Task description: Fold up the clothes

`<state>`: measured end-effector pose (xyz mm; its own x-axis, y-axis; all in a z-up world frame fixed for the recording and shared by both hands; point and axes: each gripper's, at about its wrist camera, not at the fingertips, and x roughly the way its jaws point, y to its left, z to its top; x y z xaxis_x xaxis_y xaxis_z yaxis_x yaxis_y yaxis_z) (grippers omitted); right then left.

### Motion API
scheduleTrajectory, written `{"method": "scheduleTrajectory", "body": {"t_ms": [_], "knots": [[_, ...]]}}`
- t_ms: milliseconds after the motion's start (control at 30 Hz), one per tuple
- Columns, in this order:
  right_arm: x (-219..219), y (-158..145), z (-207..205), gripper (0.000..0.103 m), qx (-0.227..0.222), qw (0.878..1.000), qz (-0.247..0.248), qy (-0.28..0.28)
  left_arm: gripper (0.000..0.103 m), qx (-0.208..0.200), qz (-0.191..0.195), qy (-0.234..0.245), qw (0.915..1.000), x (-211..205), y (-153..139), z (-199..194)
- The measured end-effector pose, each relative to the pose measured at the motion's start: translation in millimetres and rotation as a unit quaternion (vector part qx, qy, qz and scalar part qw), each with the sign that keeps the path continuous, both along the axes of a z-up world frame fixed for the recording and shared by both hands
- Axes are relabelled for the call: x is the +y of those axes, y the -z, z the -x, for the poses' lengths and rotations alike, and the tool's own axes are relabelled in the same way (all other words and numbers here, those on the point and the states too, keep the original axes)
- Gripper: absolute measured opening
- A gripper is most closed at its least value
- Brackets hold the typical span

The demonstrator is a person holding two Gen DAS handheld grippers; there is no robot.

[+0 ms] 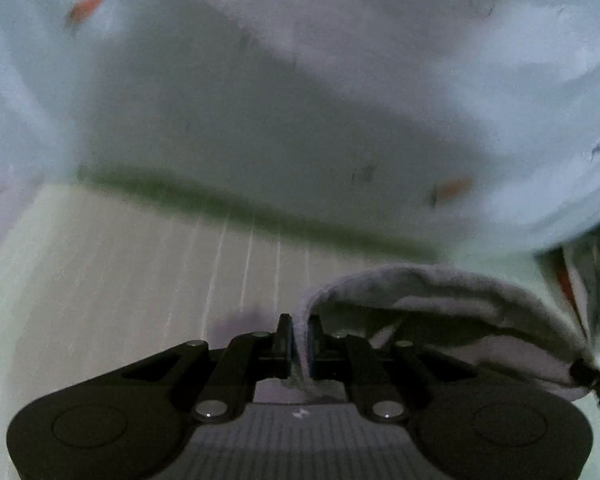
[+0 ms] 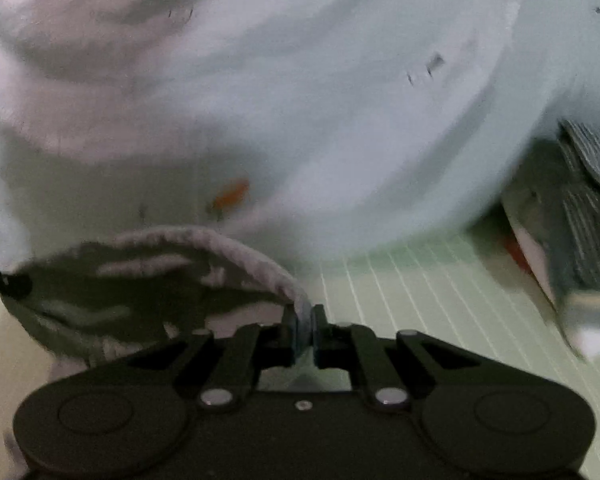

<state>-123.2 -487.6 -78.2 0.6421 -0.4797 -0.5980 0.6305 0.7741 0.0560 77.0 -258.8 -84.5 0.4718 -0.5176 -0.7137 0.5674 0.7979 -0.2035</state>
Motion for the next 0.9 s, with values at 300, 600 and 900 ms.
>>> {"method": "scheduleTrajectory", "body": {"t_ms": [300,600,900], "knots": [[16.3,46.3,13.9,0.041,0.066,0.997,-0.032,-0.020,0.043,0.028,-0.064,-0.001,0.9975,24.8,45.4,17.7],[19.4,70.6,-23.8,0.034,0.132,0.989,0.045,-0.041,0.048,0.032,-0.094,0.024,0.9948,-2.6,69.7,2.5],[42.6,25.1,32.8,0.006,0.045,0.995,0.087,-0.023,0.008,-0.007,-0.037,0.006,0.9993,31.2,35.2,23.7]]}}
